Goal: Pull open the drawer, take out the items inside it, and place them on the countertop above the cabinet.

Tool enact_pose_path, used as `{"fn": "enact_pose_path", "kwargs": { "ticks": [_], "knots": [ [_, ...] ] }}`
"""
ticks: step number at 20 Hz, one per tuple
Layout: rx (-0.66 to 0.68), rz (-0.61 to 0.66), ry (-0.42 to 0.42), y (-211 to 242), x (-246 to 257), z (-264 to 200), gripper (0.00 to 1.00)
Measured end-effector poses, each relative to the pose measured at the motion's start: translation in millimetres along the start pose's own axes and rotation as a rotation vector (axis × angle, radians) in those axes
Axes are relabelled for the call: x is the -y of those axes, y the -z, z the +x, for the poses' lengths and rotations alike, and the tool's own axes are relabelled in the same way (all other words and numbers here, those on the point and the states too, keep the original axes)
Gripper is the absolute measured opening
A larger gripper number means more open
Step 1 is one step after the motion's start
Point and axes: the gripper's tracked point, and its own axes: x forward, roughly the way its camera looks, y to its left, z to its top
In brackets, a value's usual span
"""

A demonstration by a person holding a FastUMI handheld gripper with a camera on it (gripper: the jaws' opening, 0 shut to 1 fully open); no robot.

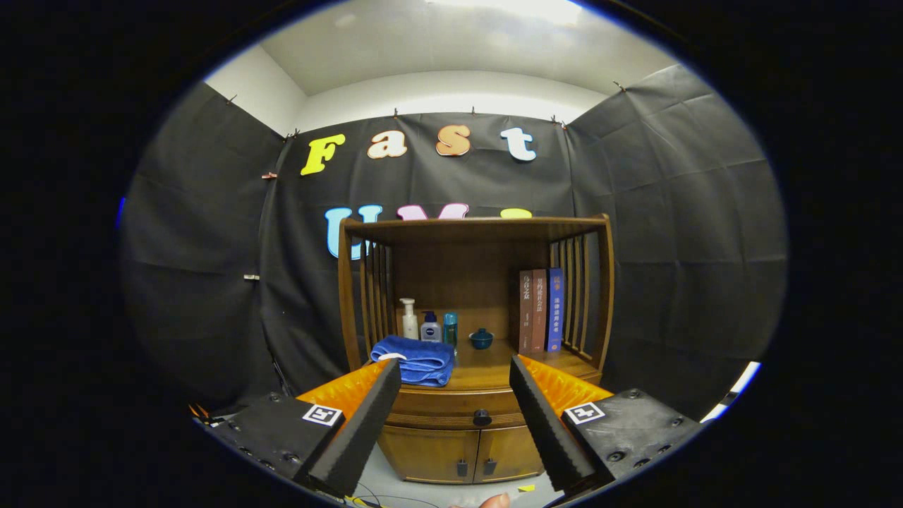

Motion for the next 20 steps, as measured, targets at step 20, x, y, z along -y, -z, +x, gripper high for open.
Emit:
{"fn": "enact_pose_path", "kwargs": {
  "ticks": [20],
  "knots": [
    [-0.195,-0.025,0.055,256.0,54.0,181.8,0.95]
  ]
}}
